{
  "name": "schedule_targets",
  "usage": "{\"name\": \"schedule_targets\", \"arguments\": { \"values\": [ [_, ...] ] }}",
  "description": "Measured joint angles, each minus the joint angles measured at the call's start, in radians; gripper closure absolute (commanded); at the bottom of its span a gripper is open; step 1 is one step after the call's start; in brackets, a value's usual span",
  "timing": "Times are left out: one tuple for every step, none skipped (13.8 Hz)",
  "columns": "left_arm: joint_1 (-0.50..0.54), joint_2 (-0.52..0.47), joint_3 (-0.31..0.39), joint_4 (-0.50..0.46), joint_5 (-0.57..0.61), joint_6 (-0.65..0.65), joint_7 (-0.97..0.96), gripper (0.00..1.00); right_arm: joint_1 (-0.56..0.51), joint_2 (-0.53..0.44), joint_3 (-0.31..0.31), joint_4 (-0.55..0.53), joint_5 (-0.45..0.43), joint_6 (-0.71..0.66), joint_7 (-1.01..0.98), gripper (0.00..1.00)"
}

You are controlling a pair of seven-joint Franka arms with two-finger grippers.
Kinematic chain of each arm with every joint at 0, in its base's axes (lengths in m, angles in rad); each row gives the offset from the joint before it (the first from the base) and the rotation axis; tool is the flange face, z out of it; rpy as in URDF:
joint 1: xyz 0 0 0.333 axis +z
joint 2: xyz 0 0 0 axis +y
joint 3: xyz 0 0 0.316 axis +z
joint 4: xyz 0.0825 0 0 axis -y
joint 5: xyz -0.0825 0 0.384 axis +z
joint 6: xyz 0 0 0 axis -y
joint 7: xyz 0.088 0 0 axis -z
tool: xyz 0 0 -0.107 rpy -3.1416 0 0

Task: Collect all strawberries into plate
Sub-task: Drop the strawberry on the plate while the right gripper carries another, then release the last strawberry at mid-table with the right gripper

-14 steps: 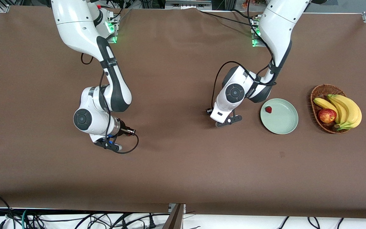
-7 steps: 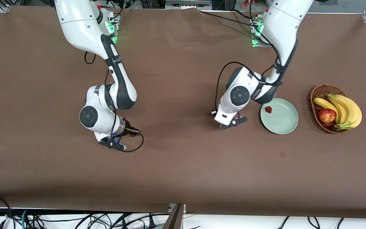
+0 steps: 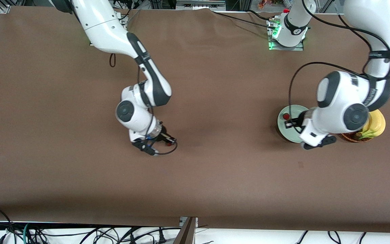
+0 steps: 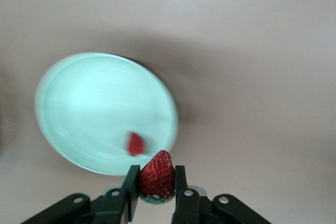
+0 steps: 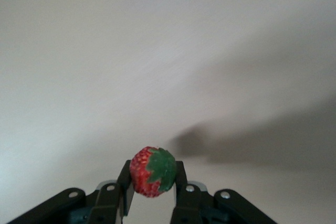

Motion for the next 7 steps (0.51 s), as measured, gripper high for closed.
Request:
{"name": "schedule_targets", "arguments": {
  "values": [
    [0.030,0.017,0.000,-0.008,0.025,0.007,0.040,0.94,0.033,0.020,0.004,0.033,0.000,0.022,0.044,0.90],
    [0.045,0.038,0.000,-0.021,0.054,0.027,0.062,0.94,0.066,0.041,0.005,0.077,0.000,0.032,0.089,0.90],
    [0.049,0.058,-0.001,-0.043,0.082,0.069,0.067,0.94,0.094,0.062,0.006,0.123,0.000,0.033,0.124,0.90],
    [0.049,0.073,-0.004,-0.081,0.099,0.131,0.068,0.93,0.122,0.087,0.007,0.171,0.000,0.032,0.152,0.90],
    [0.049,0.083,-0.007,-0.125,0.107,0.196,0.070,0.90,0.151,0.116,0.007,0.218,0.000,0.032,0.176,0.90],
    [0.049,0.090,-0.009,-0.164,0.110,0.246,0.079,0.81,0.181,0.148,0.006,0.260,0.000,0.034,0.195,0.89],
    [0.049,0.096,-0.010,-0.192,0.110,0.282,0.085,0.48,0.209,0.180,0.006,0.291,0.000,0.048,0.211,0.89]
  ]
}}
